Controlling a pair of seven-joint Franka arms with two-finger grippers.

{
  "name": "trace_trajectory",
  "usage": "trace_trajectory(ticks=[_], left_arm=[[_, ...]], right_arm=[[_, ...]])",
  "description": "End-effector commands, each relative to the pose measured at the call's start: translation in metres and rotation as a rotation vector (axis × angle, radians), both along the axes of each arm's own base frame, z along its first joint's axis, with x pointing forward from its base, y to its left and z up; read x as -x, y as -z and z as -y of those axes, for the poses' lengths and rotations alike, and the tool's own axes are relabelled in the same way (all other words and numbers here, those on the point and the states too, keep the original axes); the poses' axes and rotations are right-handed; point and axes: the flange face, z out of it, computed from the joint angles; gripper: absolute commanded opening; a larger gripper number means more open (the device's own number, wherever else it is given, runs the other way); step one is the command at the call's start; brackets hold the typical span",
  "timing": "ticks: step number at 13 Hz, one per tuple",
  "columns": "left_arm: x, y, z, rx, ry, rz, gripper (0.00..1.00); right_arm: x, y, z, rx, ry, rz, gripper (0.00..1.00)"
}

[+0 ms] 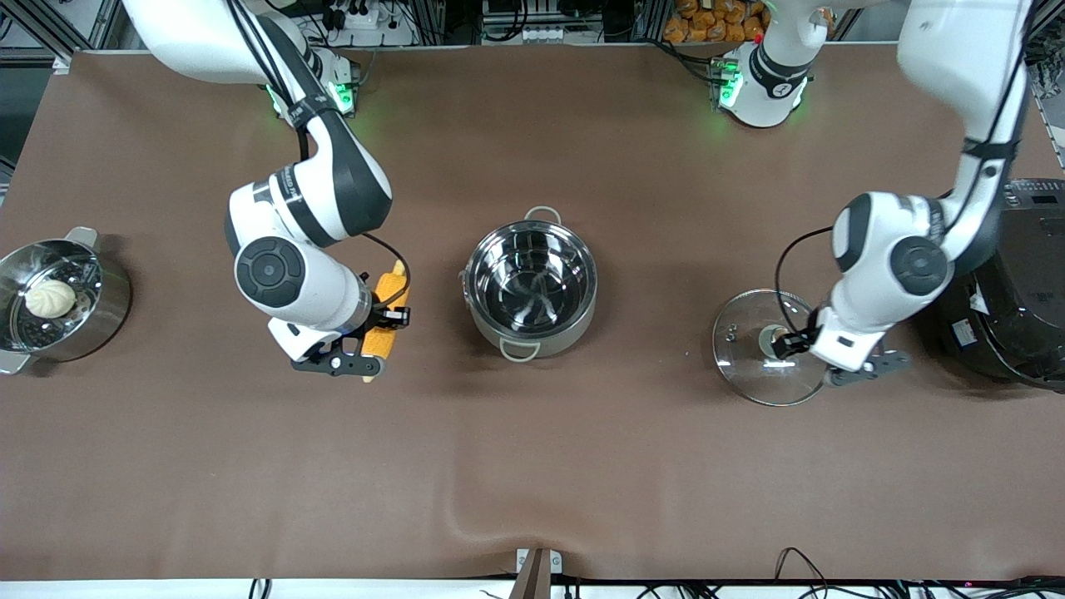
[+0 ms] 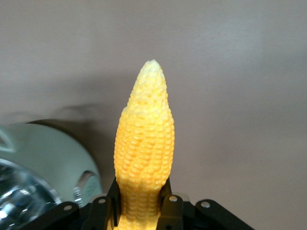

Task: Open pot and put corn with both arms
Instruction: 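Lower the lid onto the table while the right gripper carries the corn over the pot, then lower the corn into the pot and open the right gripper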

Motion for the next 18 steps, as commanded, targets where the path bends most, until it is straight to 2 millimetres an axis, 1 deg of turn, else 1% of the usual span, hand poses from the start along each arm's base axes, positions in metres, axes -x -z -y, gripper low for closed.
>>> trace_trajectory(ticks=[1, 4, 5, 6, 8, 9, 10, 11, 13, 16, 17, 18], left_arm=[[-0.011, -0.072, -0.015, -0.02, -0.021, 0.004, 1.0], [-0.01, -0.122, -0.018, -0.026, -0.035, 0.026, 1.0], [-0.007, -0.138, -0.021, -0.028, -0.04, 0.04, 1.0], [-0.005, -0.15, -0.026, -0.03, -0.046, 0.051, 1.0], [0.002, -0.178, -0.026, -0.033, -0.035, 0.089, 1.0], [0.008, -0.192, -0.025, -0.035, -0.034, 0.098, 1.0], [0.013, -0.202, -0.026, -0.038, -0.035, 0.092, 1.0], [0.019, -0.218, -0.027, -0.043, -0.039, 0.09, 1.0], [0.023, -0.237, -0.028, -0.048, -0.045, 0.057, 1.0], [0.033, -0.264, -0.031, -0.052, -0.056, 0.054, 1.0], [0.035, -0.267, -0.031, -0.052, -0.056, 0.048, 1.0], [0.037, -0.271, -0.03, -0.048, -0.056, 0.043, 1.0]], right_arm=[[0.005, -0.004, -0.032, -0.024, -0.01, -0.004, 0.0], [0.025, 0.0, -0.087, -0.018, -0.038, -0.001, 0.0], [0.026, 0.004, -0.099, -0.018, -0.039, 0.001, 0.0], [0.025, 0.005, -0.106, -0.022, -0.043, 0.007, 0.0], [0.03, 0.004, -0.132, -0.036, -0.077, 0.021, 0.0], [0.037, 0.008, -0.146, -0.036, -0.098, 0.021, 0.0], [0.048, 0.013, -0.166, -0.034, -0.13, 0.02, 0.0], [0.058, 0.02, -0.178, -0.028, -0.153, 0.015, 0.0], [0.073, 0.027, -0.197, -0.02, -0.192, 0.01, 0.0], [0.09, 0.043, -0.217, -0.008, -0.231, -0.004, 0.0], [0.096, 0.047, -0.223, 0.0, -0.249, -0.006, 0.0], [0.097, 0.054, -0.225, 0.016, -0.259, -0.004, 0.0]])
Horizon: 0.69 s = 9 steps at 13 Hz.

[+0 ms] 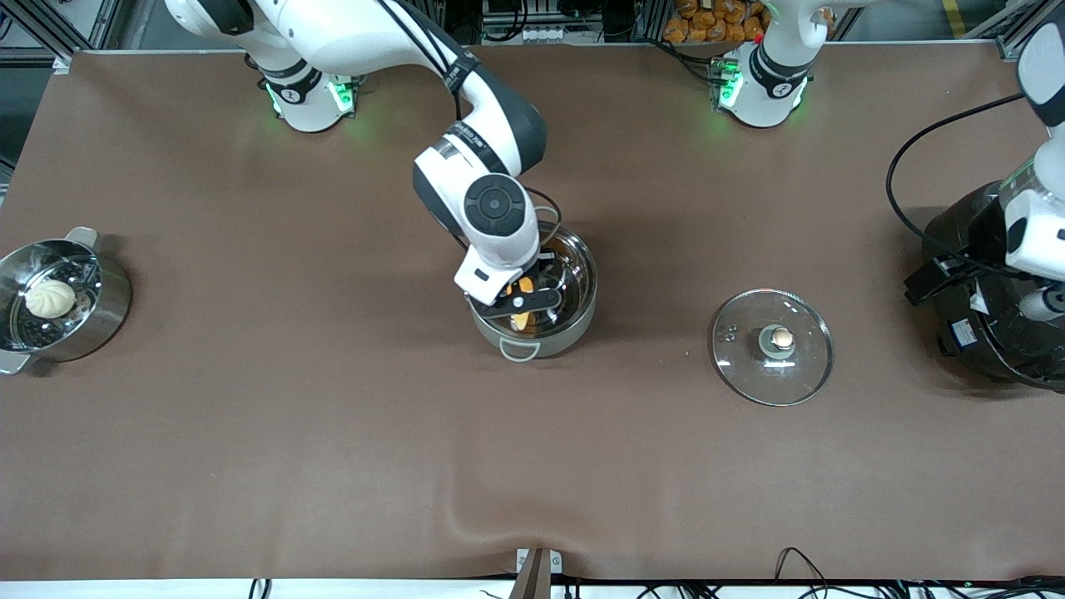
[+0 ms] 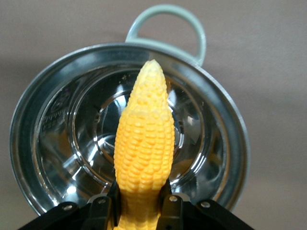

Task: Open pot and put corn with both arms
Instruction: 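Lower the corn into the pot and open the right gripper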

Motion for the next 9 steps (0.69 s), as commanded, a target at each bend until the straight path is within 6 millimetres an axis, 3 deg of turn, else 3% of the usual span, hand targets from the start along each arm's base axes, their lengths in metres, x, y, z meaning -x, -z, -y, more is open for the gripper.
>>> trace_trajectory(ticks=[1, 4, 5, 6, 9], left_arm=[[0.007, -0.014, -0.008, -0.005, 0.017, -0.014, 1.0], [0.011, -0.017, -0.013, 0.01, 0.088, -0.037, 1.0], [0.012, -0.016, -0.013, 0.055, 0.077, -0.051, 1.0], [0.014, -0.023, -0.016, 0.079, 0.069, -0.051, 1.0], [0.019, -0.031, -0.011, 0.08, 0.078, -0.062, 1.0]], right_arm=[[0.004, 0.008, -0.013, 0.021, -0.026, 0.015, 0.0], [0.008, 0.018, -0.021, 0.019, -0.037, 0.024, 0.0], [0.006, 0.021, -0.021, 0.023, -0.041, 0.041, 0.35], [0.011, 0.026, -0.026, 0.043, -0.056, 0.055, 0.99], [0.002, -0.002, -0.017, 0.023, -0.034, 0.079, 1.0]])
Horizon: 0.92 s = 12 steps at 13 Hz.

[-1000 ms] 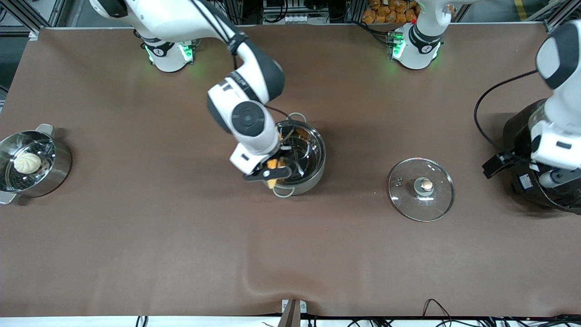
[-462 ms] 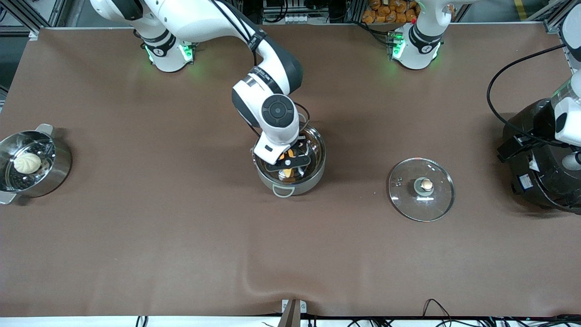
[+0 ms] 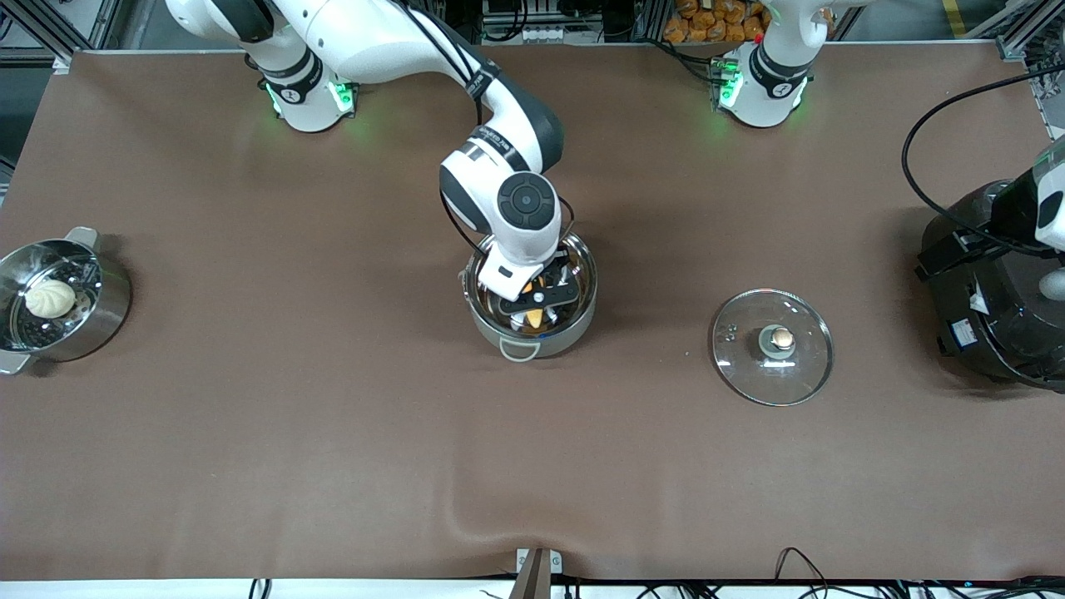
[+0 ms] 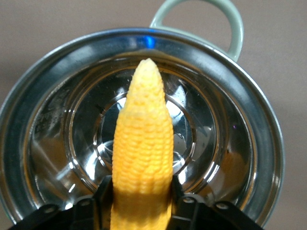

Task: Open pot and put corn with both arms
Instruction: 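Lower the corn into the pot and open the right gripper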

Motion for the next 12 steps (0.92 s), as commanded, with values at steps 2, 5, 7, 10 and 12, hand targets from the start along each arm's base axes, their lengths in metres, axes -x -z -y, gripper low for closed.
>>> trace_trajectory(ticks=[2, 5, 7, 10, 12], left_arm=[[0.018, -0.015, 0.003, 0.017, 0.029, -0.035, 1.0], [0.025, -0.014, 0.009, 0.013, 0.039, -0.05, 1.0], [0.023, -0.004, 0.011, 0.011, 0.043, -0.04, 1.0], [0.019, -0.002, 0.03, 0.005, 0.079, -0.029, 1.0], [0.02, -0.004, 0.032, 0.004, 0.084, -0.027, 1.0]], right_arm=[[-0.027, -0.048, 0.029, -0.018, 0.058, 0.029, 1.0], [-0.048, -0.084, 0.074, -0.009, 0.065, 0.005, 1.0], [-0.065, -0.104, 0.111, -0.011, 0.058, -0.006, 1.0], [-0.099, -0.128, 0.185, -0.039, 0.032, -0.023, 1.0], [-0.121, -0.131, 0.239, -0.045, 0.006, -0.034, 1.0]])
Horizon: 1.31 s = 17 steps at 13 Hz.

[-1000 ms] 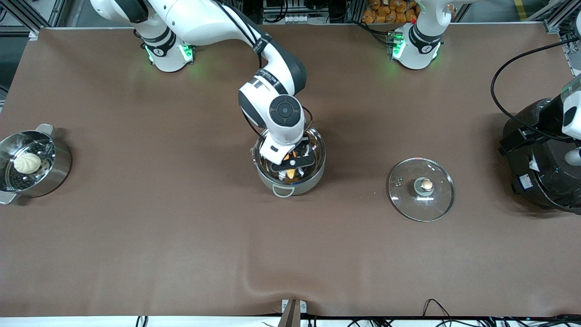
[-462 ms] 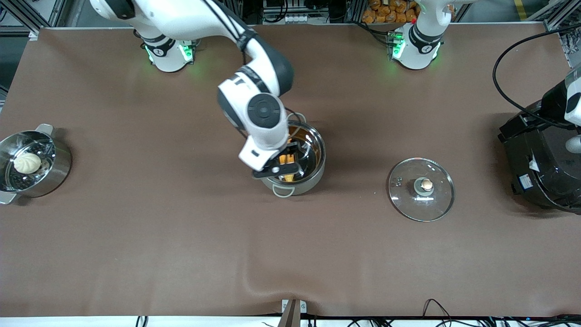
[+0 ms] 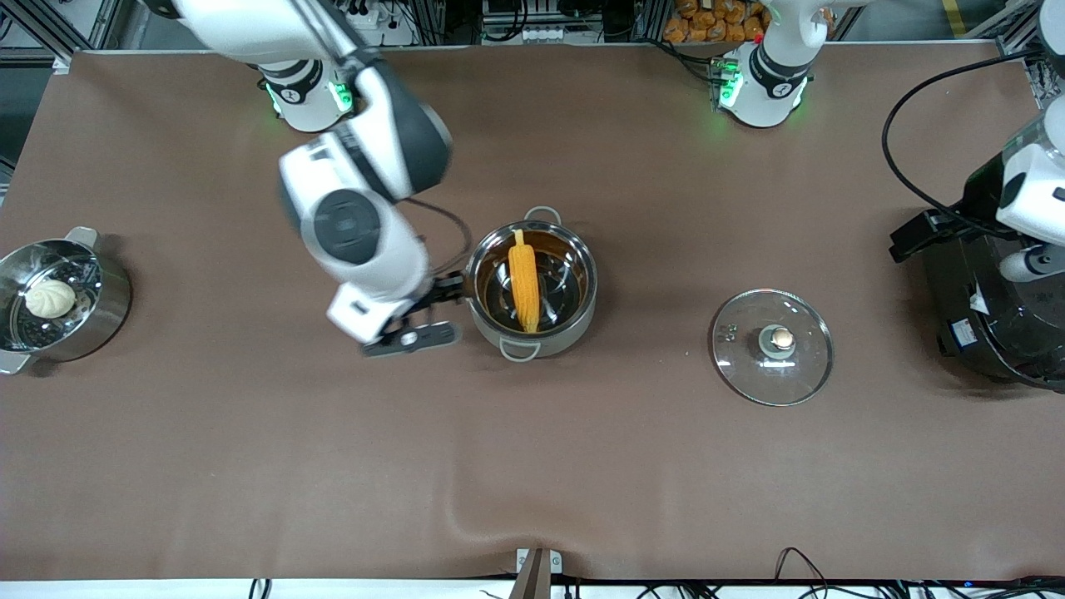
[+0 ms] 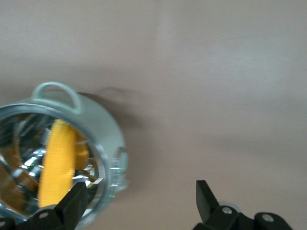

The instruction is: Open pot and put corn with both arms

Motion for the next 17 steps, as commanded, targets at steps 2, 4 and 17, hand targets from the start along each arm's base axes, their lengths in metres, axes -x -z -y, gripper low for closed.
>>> trace_trajectory(ticks=[2, 4, 17], left_arm=[[0.004, -0.007, 0.002, 0.007, 0.05, 0.017, 1.0], [0.006, -0.006, 0.007, 0.003, 0.126, 0.008, 1.0], [0.002, -0.013, -0.002, 0.009, 0.149, 0.022, 1.0]], right_arm=[[-0.034, 0.002, 0.101, -0.023, -0.035, -0.022, 1.0], [-0.053, 0.006, 0.165, -0.03, 0.004, -0.021, 1.0], [0.036, -0.058, 0.285, 0.019, 0.019, 0.129, 1.0]])
